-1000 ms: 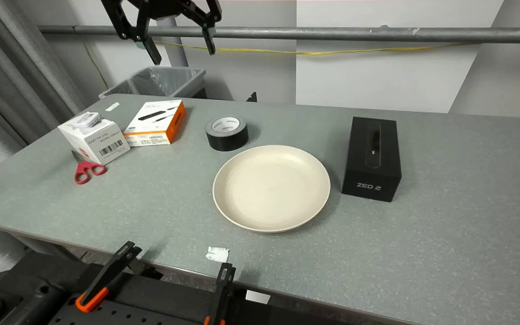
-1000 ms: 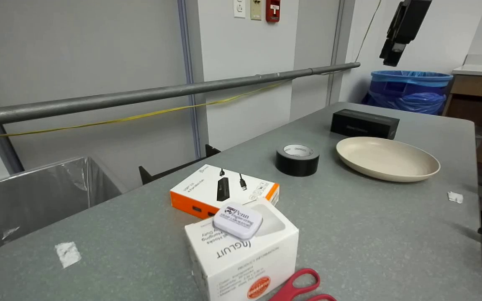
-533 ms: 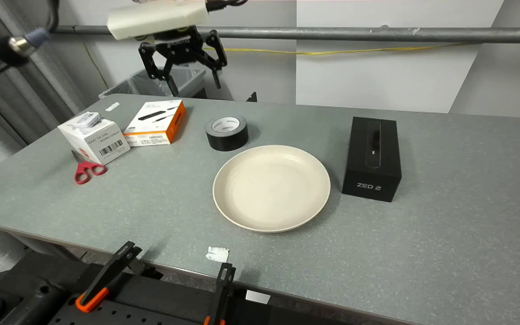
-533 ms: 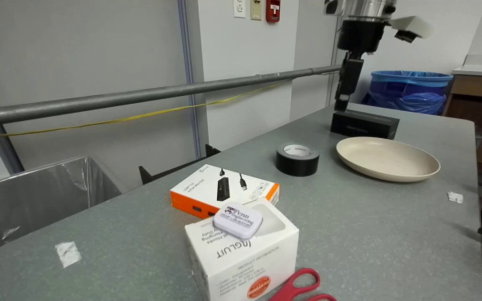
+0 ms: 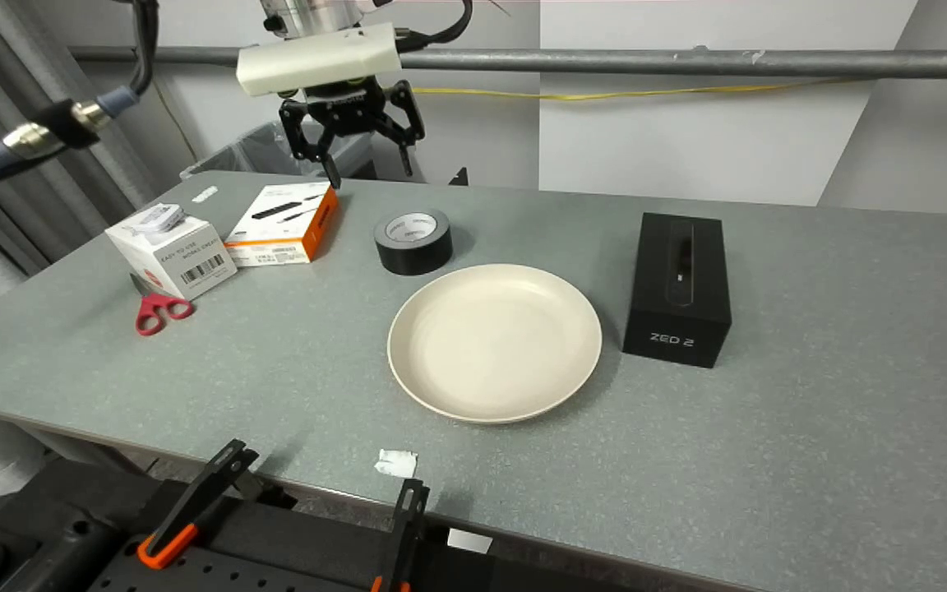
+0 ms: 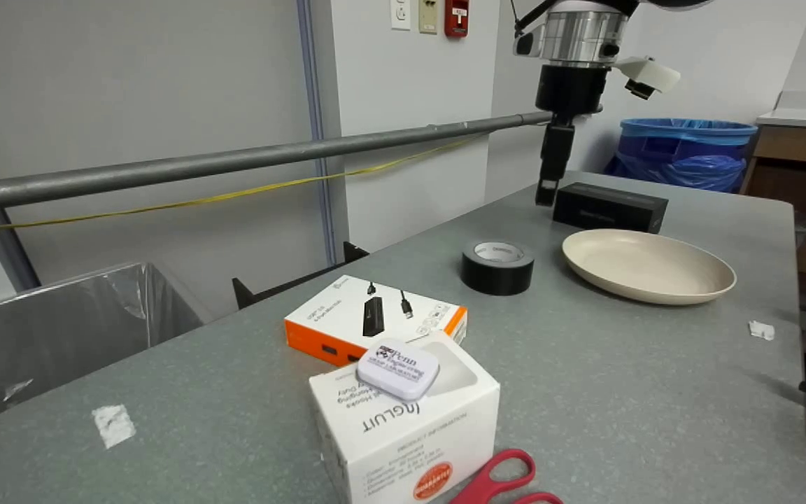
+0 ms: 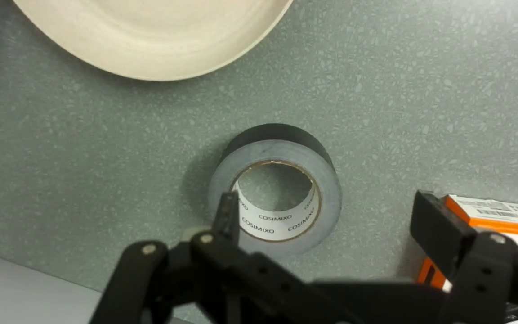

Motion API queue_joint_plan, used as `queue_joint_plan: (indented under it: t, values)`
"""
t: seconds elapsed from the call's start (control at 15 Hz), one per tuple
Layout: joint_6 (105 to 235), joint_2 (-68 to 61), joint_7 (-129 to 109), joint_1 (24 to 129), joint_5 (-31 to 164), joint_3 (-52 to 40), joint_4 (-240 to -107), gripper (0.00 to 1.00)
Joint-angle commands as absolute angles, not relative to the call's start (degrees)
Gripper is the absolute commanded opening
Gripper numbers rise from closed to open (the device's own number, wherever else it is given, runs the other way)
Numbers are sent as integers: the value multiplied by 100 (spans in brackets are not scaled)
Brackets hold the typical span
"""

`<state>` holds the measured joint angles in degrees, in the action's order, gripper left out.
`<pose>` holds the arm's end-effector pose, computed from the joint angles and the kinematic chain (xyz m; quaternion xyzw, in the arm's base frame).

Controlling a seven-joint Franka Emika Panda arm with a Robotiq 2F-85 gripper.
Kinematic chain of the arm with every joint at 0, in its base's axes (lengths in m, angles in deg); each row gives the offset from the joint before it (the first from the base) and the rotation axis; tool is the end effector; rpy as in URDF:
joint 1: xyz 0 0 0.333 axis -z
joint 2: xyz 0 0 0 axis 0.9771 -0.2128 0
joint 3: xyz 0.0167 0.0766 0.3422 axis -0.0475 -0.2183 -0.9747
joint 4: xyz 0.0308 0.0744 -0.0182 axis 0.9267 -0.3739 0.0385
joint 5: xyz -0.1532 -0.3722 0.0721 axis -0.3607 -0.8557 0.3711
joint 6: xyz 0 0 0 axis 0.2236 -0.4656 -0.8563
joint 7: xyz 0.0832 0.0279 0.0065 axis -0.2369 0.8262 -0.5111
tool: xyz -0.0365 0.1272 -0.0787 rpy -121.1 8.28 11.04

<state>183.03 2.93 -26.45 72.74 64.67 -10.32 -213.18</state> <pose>0.5513 0.0509 0.2526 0.9817 0.1840 0.0422 0.0268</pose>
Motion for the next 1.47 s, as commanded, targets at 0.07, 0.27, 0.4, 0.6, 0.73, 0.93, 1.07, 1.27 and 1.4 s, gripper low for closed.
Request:
queue_joint_plan:
  t: [0.07, 0.27, 0.4, 0.6, 0.73, 0.93, 1.07, 1.27, 1.4]
  values:
    - [18254, -239, -2423, 7340, 6560, -1192, -20877, 100]
    - [18445, -808, -1946, 7263, 6499, -1214, -20431, 100]
    - [18395, -1247, -1716, 7207, 6472, -1221, -20020, 100]
    - [18266, -1860, -1340, 7080, 6432, -1166, -19451, 100]
    - [18125, -2151, -1101, 6984, 6432, -1117, -19185, 100]
    - [18027, -2469, -820, 6865, 6435, -1044, -18909, 100]
    - [18010, -2696, -804, 6864, 6466, -1074, -18705, 74]
    - [18011, -2911, -803, 6864, 6492, -1093, -18492, 50]
    - [18017, -2866, -818, 6895, 6508, -1089, -18490, 35]
